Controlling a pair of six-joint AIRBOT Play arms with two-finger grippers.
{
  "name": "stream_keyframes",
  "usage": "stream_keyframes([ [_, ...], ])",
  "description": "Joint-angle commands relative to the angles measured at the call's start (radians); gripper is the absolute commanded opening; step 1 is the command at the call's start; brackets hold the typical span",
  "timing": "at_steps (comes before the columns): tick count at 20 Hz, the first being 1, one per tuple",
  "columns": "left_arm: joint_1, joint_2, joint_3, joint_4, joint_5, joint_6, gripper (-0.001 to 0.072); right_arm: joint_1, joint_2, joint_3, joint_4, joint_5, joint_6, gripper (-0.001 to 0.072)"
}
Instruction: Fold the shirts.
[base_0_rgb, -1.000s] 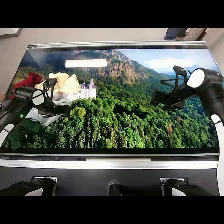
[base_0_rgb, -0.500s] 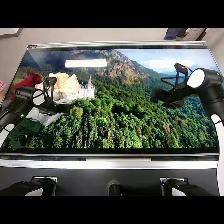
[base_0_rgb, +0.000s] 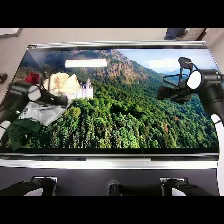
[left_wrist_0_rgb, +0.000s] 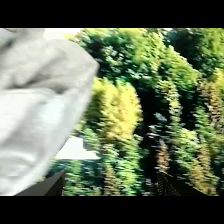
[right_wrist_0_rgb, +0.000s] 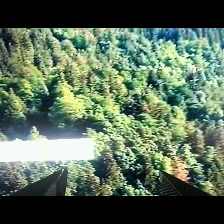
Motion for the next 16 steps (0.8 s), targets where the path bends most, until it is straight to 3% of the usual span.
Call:
stream_keyframes([
  [1, 0.128, 0.0, 0.143, 0.11, -0.193, 0.047, 0.0715, 0.0, -0.006, 0.0, -0.026, 0.008, -0.007, 0.0682],
  [5, 0.571, 0.037, 0.156, -0.231, -0.237, 0.035, 0.0716, 0.001, -0.038, 0.0, -0.023, 0.077, -0.025, 0.0677],
  [9, 0.914, 0.058, 0.018, -0.259, -0.216, 0.036, 0.0715, 0.001, -0.067, 0.0, 0.011, 0.152, -0.043, 0.0677],
  [13, 1.043, 0.05, -0.227, -0.282, -0.043, 0.043, 0.0715, 0.001, -0.066, 0.0, 0.086, 0.16, -0.045, 0.0677],
  [16, 1.058, 0.012, -0.332, -0.433, 0.101, 0.138, 0.0714, 0.002, -0.066, 0.0, 0.158, 0.157, -0.068, 0.0677],
])
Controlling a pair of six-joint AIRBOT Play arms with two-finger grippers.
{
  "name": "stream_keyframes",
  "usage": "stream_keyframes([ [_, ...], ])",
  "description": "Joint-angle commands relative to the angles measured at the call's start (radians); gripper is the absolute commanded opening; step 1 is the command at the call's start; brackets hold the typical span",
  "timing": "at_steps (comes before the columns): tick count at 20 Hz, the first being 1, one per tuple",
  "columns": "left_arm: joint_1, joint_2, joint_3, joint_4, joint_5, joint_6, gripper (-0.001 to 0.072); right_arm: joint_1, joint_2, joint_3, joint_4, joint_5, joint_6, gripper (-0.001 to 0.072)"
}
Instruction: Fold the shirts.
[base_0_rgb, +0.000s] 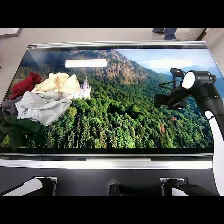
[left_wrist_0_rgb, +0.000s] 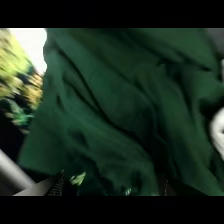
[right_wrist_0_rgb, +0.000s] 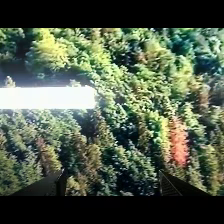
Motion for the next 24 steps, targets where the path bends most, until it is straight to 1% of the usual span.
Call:
stream_keyframes([
  [1, 0.051, -0.044, -0.123, -0.163, 0.179, 0.095, 0.0715, 0.001, -0.002, 0.0, 0.094, 0.006, -0.034, 0.0677],
  [3, 0.037, -0.087, -0.126, -0.198, 0.206, 0.141, 0.0715, 0.001, -0.002, 0.0, 0.114, 0.0, -0.04, 0.0677],
  [4, 0.027, -0.103, -0.126, -0.197, 0.216, 0.151, 0.0714, 0.001, -0.002, 0.0, 0.116, -0.001, -0.04, 0.0677],
  [6, 0.016, -0.131, -0.126, -0.196, 0.222, 0.203, 0.0711, 0.001, -0.002, 0.0, 0.116, 0.0, -0.04, 0.0677],
  [7, 0.016, -0.144, -0.126, -0.196, 0.22, 0.205, 0.0708, 0.001, -0.002, 0.0, 0.116, 0.0, -0.04, 0.0677],
  [8, 0.018, -0.148, -0.126, -0.196, 0.214, 0.205, 0.0626, 0.001, -0.002, 0.0, 0.119, 0.001, -0.04, 0.0677],
  [9, 0.024, -0.145, -0.125, -0.196, 0.208, 0.205, 0.0339, 0.001, -0.002, 0.0, 0.122, 0.002, -0.04, 0.0677],
  [10, 0.032, -0.138, -0.119, -0.2, 0.19, 0.204, 0.0087, 0.001, -0.002, 0.0, 0.128, 0.003, -0.04, 0.0677],
  [11, 0.042, -0.126, -0.098, -0.203, 0.156, 0.2, 0.0032, 0.001, -0.002, 0.0, 0.133, 0.003, -0.04, 0.0677],
  [12, 0.054, -0.101, -0.062, -0.225, 0.129, 0.197, 0.0031, 0.001, 0.0, 0.001, 0.134, 0.003, -0.041, 0.0676],
  [13, 0.063, -0.058, -0.021, -0.276, 0.131, 0.197, 0.0031, 0.001, 0.002, 0.001, 0.134, 0.001, -0.055, 0.0676],
  [16, 0.059, 0.167, 0.133, -0.523, 0.257, 0.198, 0.003, 0.001, 0.03, 0.002, 0.128, -0.003, -0.133, 0.0676],
  [17, 0.037, 0.262, 0.188, -0.605, 0.287, 0.202, 0.003, 0.001, 0.047, 0.002, 0.121, -0.01, -0.138, 0.0676],
  [18, -0.006, 0.359, 0.237, -0.654, 0.314, 0.201, 0.0029, 0.001, 0.069, 0.002, 0.112, -0.019, -0.138, 0.0676],
  [20, -0.142, 0.522, 0.285, -0.707, 0.366, 0.197, 0.0028, 0.001, 0.116, 0.002, 0.109, -0.042, -0.138, 0.0676],
  [21, -0.245, 0.591, 0.286, -0.735, 0.395, 0.196, 0.0027, 0.001, 0.143, 0.002, 0.108, -0.058, -0.138, 0.0676],
  [22, -0.361, 0.64, 0.286, -0.743, 0.401, 0.177, 0.0027, 0.001, 0.167, 0.002, 0.104, -0.066, -0.138, 0.0676],
  [24, -0.587, 0.671, 0.28, -0.738, 0.39, 0.17, 0.0027, 0.001, 0.222, 0.002, 0.081, -0.072, -0.137, 0.0677],
])
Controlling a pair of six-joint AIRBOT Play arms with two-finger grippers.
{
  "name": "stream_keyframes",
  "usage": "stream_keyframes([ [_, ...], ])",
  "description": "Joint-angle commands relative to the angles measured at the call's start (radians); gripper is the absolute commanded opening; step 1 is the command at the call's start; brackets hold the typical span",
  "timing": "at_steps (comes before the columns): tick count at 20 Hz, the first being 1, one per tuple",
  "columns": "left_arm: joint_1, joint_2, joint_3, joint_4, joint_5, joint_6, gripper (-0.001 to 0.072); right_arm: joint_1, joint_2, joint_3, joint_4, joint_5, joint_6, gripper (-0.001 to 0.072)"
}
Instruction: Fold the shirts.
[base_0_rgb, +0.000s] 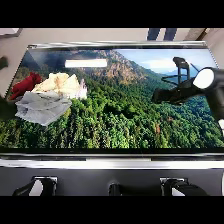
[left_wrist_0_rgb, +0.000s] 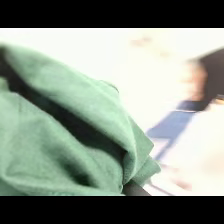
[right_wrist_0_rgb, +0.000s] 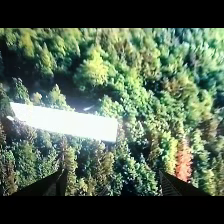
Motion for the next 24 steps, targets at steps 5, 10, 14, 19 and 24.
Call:
stream_keyframes([
  [5, -0.725, -0.04, -0.058, 0.087, 0.037, -0.017, 0.0027, 0.0, 0.22, 0.001, -0.175, -0.029, 0.087, 0.0678],
  [10, -1.009, -0.428, -0.125, 0.157, 0.033, 0.006, 0.0029, 0.0, 0.327, 0.001, -0.301, -0.024, 0.164, 0.0678],
  [14, -1.217, -0.736, -0.124, 0.117, 0.034, 0.006, 0.003, 0.0, 0.337, 0.0, -0.313, 0.015, 0.164, 0.0678],
  [19, -1.207, -0.841, 0.033, 0.167, -0.137, 0.04, 0.071, 0.0, 0.303, -0.002, -0.303, 0.042, 0.183, 0.0677],
  [24, -0.813, -0.83, 0.205, 0.493, -0.381, -0.098, 0.0709, 0.0, 0.152, -0.024, -0.081, 0.226, 0.091, 0.0659],
])
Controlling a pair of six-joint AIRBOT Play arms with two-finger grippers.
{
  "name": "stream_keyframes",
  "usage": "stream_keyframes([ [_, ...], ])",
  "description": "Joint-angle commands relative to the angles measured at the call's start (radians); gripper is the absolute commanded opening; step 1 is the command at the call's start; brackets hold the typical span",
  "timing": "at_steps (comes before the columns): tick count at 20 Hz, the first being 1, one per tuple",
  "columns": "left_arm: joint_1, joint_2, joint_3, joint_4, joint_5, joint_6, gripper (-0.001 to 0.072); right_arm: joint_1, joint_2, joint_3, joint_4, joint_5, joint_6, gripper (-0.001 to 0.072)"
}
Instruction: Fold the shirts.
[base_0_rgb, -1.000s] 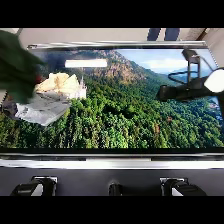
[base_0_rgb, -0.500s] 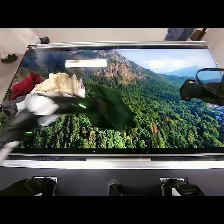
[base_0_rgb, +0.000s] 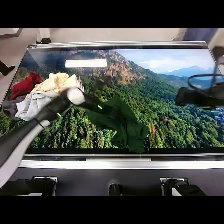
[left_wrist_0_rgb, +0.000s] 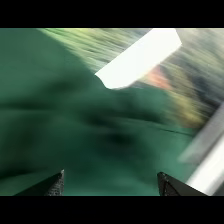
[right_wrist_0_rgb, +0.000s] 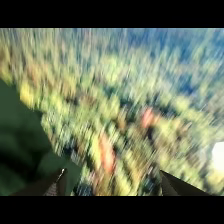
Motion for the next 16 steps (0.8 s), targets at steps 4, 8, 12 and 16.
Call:
stream_keyframes([
  [4, 0.394, -0.029, -0.117, 0.104, -0.195, -0.087, 0.0708, 0.001, -0.108, -0.228, 0.397, 0.033, -0.137, 0.066],
  [8, 0.402, -0.063, -0.274, -0.108, -0.004, -0.086, 0.0701, 0.001, -0.108, -0.416, 0.465, -0.019, -0.211, 0.0663],
  [12, 0.352, -0.139, -0.28, -0.201, 0.121, -0.087, 0.0701, 0.001, -0.107, -0.48, 0.474, -0.026, -0.241, 0.0679],
  [16, 0.33, -0.182, -0.28, -0.275, 0.195, -0.087, 0.0626, 0.001, -0.107, -0.531, 0.475, -0.038, -0.282, 0.0686],
])
